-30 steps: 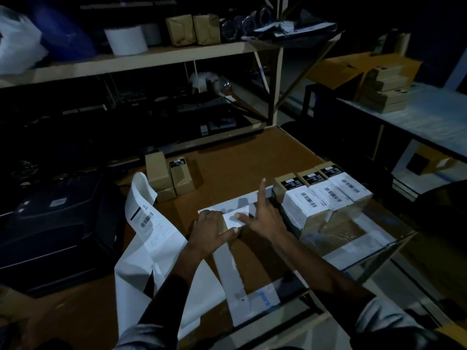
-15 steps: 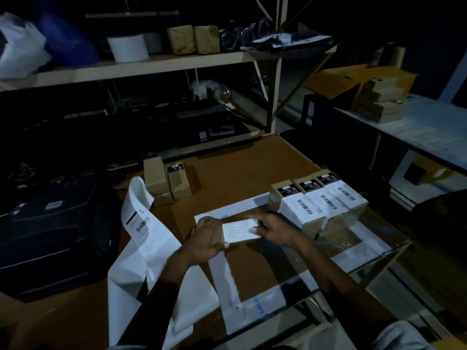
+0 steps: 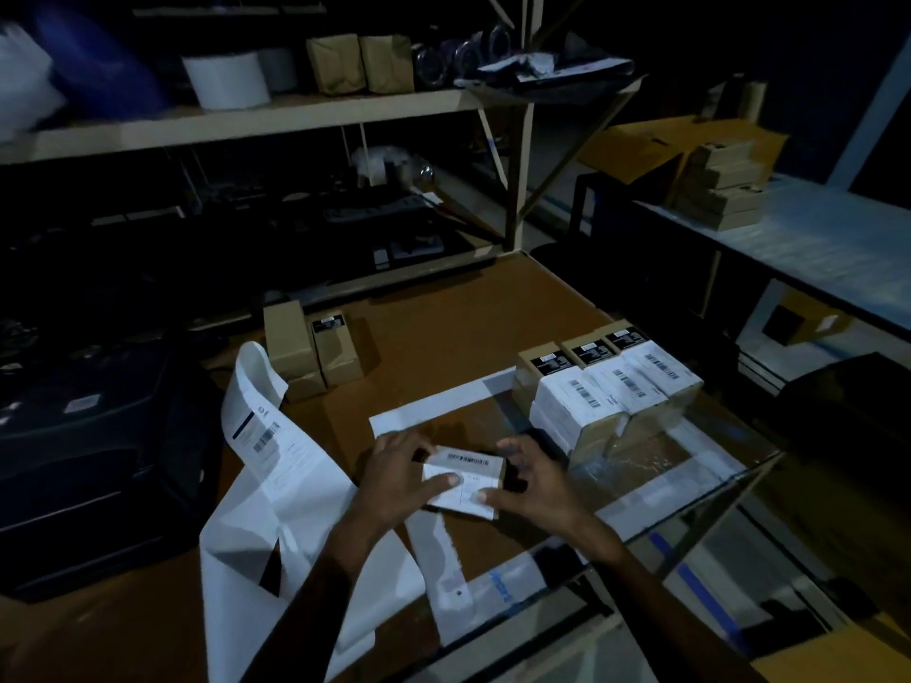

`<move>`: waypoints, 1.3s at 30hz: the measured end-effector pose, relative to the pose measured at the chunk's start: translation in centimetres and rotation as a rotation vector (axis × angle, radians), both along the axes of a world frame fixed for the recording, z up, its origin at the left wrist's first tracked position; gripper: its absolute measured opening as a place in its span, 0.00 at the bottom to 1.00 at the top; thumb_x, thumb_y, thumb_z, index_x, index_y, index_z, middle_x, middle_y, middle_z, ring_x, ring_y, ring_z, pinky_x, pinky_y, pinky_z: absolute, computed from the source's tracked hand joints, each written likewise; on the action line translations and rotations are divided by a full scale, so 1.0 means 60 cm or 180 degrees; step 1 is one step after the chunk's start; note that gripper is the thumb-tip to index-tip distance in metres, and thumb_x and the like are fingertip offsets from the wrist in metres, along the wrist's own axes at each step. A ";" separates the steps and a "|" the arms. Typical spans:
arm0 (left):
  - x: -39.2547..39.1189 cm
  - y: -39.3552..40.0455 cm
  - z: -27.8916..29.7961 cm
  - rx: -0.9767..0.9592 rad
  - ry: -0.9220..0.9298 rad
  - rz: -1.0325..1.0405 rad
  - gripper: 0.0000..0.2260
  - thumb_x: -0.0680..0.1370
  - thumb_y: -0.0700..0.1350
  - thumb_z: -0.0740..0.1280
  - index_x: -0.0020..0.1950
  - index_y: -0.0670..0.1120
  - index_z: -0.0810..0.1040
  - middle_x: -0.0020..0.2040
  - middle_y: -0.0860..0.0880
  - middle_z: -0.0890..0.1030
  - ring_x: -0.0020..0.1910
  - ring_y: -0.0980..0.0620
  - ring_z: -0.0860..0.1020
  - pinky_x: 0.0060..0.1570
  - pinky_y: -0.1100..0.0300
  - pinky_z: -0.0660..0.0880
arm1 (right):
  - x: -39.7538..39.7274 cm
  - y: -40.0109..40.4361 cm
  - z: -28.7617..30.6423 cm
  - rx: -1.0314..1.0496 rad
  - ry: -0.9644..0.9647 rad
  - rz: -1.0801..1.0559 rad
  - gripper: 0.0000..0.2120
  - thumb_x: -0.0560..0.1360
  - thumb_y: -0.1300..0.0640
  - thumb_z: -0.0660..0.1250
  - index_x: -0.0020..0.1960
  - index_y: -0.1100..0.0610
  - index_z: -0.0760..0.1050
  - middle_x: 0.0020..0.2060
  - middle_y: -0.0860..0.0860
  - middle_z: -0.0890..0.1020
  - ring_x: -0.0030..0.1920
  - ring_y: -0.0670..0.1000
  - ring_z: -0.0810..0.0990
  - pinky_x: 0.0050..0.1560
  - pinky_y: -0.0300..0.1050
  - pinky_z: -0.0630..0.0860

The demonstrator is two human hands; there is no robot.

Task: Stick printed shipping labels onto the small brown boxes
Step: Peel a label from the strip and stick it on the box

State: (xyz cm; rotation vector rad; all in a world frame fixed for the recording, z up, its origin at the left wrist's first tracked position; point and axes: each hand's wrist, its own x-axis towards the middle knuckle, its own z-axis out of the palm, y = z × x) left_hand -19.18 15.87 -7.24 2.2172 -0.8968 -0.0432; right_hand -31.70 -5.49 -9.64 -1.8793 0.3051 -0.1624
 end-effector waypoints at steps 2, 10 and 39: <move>-0.002 -0.001 -0.006 0.0092 -0.0296 0.0075 0.28 0.66 0.73 0.68 0.53 0.52 0.78 0.55 0.56 0.77 0.61 0.51 0.71 0.57 0.53 0.72 | -0.007 0.011 -0.007 -0.0036 -0.0187 -0.0046 0.28 0.69 0.56 0.81 0.64 0.50 0.73 0.61 0.46 0.79 0.59 0.36 0.77 0.52 0.29 0.74; -0.050 -0.024 -0.016 0.0759 -0.0936 0.0151 0.43 0.60 0.80 0.64 0.66 0.53 0.75 0.65 0.54 0.75 0.71 0.50 0.67 0.70 0.38 0.56 | 0.000 0.011 -0.001 0.0102 -0.0035 -0.0108 0.19 0.70 0.50 0.79 0.58 0.49 0.78 0.58 0.46 0.81 0.59 0.41 0.79 0.54 0.38 0.80; 0.007 -0.001 -0.004 0.0363 0.0277 -0.0164 0.43 0.68 0.47 0.80 0.78 0.52 0.62 0.79 0.53 0.61 0.79 0.53 0.54 0.74 0.65 0.59 | -0.020 0.021 0.011 0.0992 0.0125 -0.0730 0.18 0.70 0.55 0.80 0.56 0.57 0.79 0.53 0.54 0.84 0.52 0.50 0.85 0.47 0.46 0.83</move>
